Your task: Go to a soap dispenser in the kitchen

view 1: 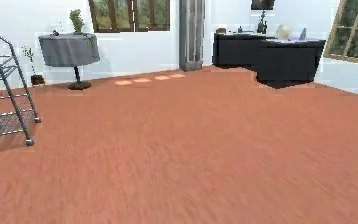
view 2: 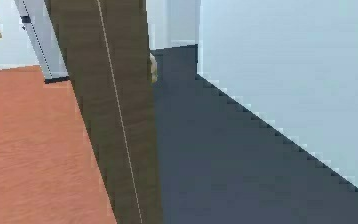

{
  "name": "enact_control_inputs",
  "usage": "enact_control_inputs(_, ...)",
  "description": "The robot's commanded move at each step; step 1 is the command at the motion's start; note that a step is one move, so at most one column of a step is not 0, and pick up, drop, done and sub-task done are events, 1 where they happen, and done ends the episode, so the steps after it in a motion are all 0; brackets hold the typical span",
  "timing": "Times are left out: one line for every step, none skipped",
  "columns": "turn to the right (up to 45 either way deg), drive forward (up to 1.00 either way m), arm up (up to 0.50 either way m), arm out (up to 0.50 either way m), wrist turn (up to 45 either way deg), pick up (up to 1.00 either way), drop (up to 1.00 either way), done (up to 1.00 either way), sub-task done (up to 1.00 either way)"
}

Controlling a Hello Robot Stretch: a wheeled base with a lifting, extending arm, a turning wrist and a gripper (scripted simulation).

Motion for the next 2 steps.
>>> enact_control_inputs(15.0, 0.0, 0.0, 0.0, 0.0, 0.0, 0.0, 0.0, 0.0)
enact_control_inputs(0.0, 1.0, 0.0, 0.0, 0.0, 0.0, 0.0, 0.0, 0.0)
